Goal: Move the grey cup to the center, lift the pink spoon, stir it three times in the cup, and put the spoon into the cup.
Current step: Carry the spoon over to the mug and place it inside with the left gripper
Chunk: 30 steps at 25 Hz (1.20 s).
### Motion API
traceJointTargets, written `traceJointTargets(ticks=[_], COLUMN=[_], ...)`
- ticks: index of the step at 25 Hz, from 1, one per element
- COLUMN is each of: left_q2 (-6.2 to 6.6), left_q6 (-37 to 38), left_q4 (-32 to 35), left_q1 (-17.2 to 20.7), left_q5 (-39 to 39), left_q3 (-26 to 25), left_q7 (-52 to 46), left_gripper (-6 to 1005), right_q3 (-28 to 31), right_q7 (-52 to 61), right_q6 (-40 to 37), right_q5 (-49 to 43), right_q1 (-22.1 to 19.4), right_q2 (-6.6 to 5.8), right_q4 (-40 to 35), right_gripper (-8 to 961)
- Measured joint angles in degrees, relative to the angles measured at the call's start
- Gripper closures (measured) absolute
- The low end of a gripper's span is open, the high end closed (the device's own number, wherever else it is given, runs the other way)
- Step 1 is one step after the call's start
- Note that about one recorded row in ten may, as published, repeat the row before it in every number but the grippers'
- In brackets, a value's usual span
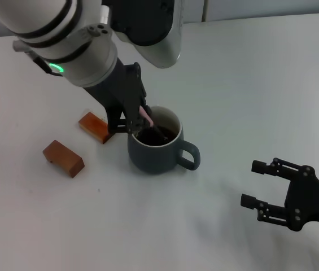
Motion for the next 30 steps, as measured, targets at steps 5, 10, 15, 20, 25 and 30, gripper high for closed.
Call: traceJointTargets(ticks=[5, 10, 15, 20, 25, 30], left_q2=[0.00, 0.00, 0.01, 0.01, 0.01, 0.00], left_q6=[-1.76, -1.03, 2.20, 2.87, 0.61, -1.22], left_q4=[-1.14, -1.27, -0.87, -0.76, -1.13, -1.36], left_q1=[-0.22, -0.58, -1.44, -1.68, -1.43, -1.13], left_q5=[2.62, 4.40, 3.80, 1.19, 0.39, 0.92], left_q3=[0.37, 0.33, 0.04, -0.22, 0.15, 0.12], left_q7=[-0.47, -1.27, -1.65, -1.68, -1.30, -1.15], left_gripper=[815, 812, 809, 805, 802, 799], right_q3=[0.00, 0.00, 0.00, 0.00, 0.00, 0.00], right_q7=[0.02, 0.04, 0.07, 0.07, 0.07, 0.07], right_q6=[0.00, 0.00, 0.00, -0.01, 0.00, -0.01], right_q5=[0.00, 0.00, 0.00, 0.00, 0.00, 0.01], right_q1=[0.10, 0.17, 0.31, 0.38, 0.39, 0.39], right_q2=[0.00, -0.03, -0.08, -0.09, -0.09, -0.09], right_q4=[0.33, 0.68, 0.70, 0.70, 0.69, 0.69], right_gripper=[202, 202, 201, 201, 202, 202])
